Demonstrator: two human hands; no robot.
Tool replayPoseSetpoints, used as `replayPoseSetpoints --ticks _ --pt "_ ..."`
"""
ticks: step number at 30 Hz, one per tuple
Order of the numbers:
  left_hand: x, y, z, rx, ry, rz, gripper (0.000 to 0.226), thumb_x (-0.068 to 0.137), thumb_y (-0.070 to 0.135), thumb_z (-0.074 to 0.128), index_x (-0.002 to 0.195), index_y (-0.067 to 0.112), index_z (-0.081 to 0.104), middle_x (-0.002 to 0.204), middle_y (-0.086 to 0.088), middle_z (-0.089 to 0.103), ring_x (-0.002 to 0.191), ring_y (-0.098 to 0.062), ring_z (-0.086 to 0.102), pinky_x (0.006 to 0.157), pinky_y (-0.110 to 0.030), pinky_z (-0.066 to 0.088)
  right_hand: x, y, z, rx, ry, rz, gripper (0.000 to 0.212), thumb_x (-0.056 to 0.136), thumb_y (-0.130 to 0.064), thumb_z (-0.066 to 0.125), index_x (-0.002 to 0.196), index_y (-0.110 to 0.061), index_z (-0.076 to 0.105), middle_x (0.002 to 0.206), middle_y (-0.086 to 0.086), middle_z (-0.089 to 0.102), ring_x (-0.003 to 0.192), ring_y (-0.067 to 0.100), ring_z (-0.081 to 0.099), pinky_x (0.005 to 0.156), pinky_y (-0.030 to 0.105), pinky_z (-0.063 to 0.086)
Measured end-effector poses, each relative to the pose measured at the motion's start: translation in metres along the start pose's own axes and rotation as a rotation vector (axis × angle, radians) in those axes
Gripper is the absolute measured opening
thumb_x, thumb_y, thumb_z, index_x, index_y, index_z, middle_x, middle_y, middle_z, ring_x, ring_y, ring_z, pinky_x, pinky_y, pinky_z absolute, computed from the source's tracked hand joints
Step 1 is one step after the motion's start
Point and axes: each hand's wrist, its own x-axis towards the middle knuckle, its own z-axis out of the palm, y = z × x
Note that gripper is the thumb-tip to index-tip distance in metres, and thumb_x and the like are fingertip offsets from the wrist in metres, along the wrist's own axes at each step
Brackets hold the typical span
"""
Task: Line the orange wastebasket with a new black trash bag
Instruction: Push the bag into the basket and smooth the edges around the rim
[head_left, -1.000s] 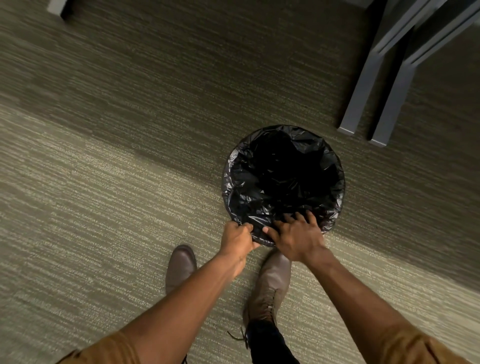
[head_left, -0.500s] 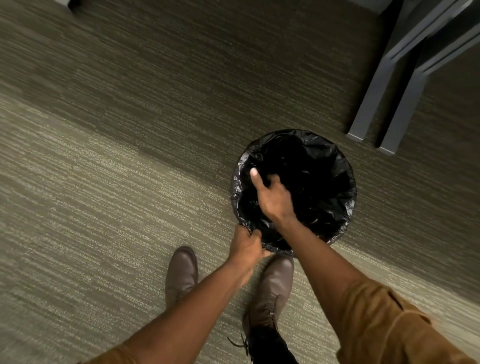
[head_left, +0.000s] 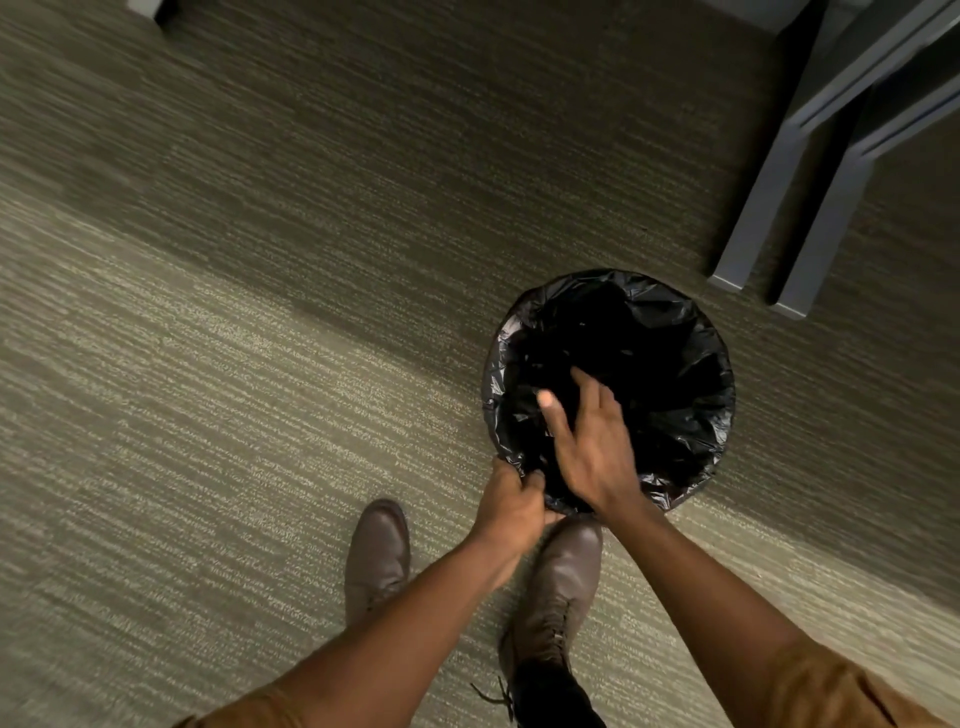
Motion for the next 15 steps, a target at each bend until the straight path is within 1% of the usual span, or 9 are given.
replayPoseSetpoints --ticks 2,4,5,6,8,10,11,13,15 --pt "0.005 -0.003 0.0 -0.035 -0.012 -0.024 0.02 0.116 0.014 0.047 0.135 0.014 0.055 0.14 -0.01 0.07 0.119 -0.025 0.076 0.1 -0.048 0.066 -0.012 0.033 -0.008 -0.381 -0.085 -0.031 0.096 0.097 -0.083 0.014 0.161 -0.02 0.047 0.168 0.015 0.045 0.156 0.04 0.036 0.124 0.058 0.03" --pt "0.005 -0.004 0.0 -0.033 -0.004 -0.039 0.019 0.115 0.014 0.048 0.132 0.016 0.058 0.137 -0.009 0.073 0.119 -0.026 0.077 0.101 -0.049 0.066 -0.02 0.059 -0.015 -0.7 -0.269 0.014 0.114 0.085 -0.089 -0.009 0.158 -0.027 0.052 0.172 0.011 0.041 0.162 0.041 0.027 0.129 0.06 0.018" --pt "0.006 -0.005 0.0 -0.036 0.002 -0.04 0.018 0.115 0.014 0.049 0.13 0.015 0.06 0.134 -0.01 0.074 0.118 -0.026 0.077 0.101 -0.048 0.066 -0.021 0.067 -0.019 -0.788 -0.349 0.022 0.121 0.08 -0.09 -0.017 0.156 -0.03 0.055 0.172 0.009 0.041 0.163 0.04 0.025 0.131 0.06 0.014" --pt "0.005 -0.006 0.001 -0.039 0.006 -0.044 0.018 0.115 0.013 0.049 0.129 0.014 0.061 0.133 -0.01 0.075 0.116 -0.026 0.078 0.101 -0.048 0.066 -0.02 0.072 -0.023 -0.831 -0.41 0.023 0.122 0.078 -0.091 -0.018 0.155 -0.031 0.056 0.171 0.008 0.043 0.163 0.037 0.024 0.132 0.059 0.009" --pt "0.005 -0.009 0.003 -0.034 0.017 -0.043 0.02 0.115 0.012 0.049 0.131 0.012 0.061 0.133 -0.011 0.075 0.114 -0.025 0.079 0.101 -0.047 0.066 -0.012 0.072 -0.028 -0.835 -0.513 0.048 0.111 0.086 -0.09 -0.005 0.157 -0.029 0.053 0.168 0.006 0.047 0.164 0.033 0.025 0.133 0.059 0.003" --pt "0.003 -0.009 0.003 -0.051 0.019 -0.032 0.022 0.115 0.011 0.049 0.134 0.01 0.06 0.136 -0.013 0.074 0.115 -0.025 0.078 0.095 -0.041 0.068 -0.003 0.062 -0.03 -0.808 -0.566 0.058 0.096 0.095 -0.087 0.011 0.154 -0.026 0.055 0.158 0.007 0.058 0.158 0.031 0.037 0.132 0.059 0.008" --pt "0.001 -0.006 0.002 -0.065 0.017 -0.033 0.022 0.115 0.011 0.049 0.135 0.01 0.06 0.137 -0.013 0.074 0.116 -0.026 0.078 0.09 -0.036 0.07 -0.002 0.055 -0.031 -0.795 -0.535 0.043 0.091 0.097 -0.086 0.017 0.149 -0.023 0.058 0.151 0.008 0.064 0.152 0.031 0.045 0.13 0.058 0.015" --pt "-0.005 0.004 -0.001 -0.071 -0.006 -0.017 0.017 0.115 0.017 0.051 0.127 0.017 0.063 0.136 -0.009 0.074 0.12 -0.029 0.076 0.079 -0.027 0.069 -0.005 0.045 -0.035 -0.741 -0.339 -0.029 0.077 0.101 -0.079 0.031 0.14 -0.02 0.063 0.138 0.01 0.07 0.138 0.034 0.057 0.119 0.053 0.034" --pt "-0.01 0.015 -0.007 0.02 -0.019 0.028 0.008 0.112 0.038 0.056 0.114 0.031 0.058 0.118 0.006 0.071 0.117 -0.026 0.074 0.065 -0.013 0.062 -0.012 0.04 -0.043 -0.568 -0.062 -0.072 0.057 0.102 -0.063 0.053 0.127 -0.016 0.07 0.124 0.013 0.075 0.123 0.038 0.064 0.102 0.049 0.05"
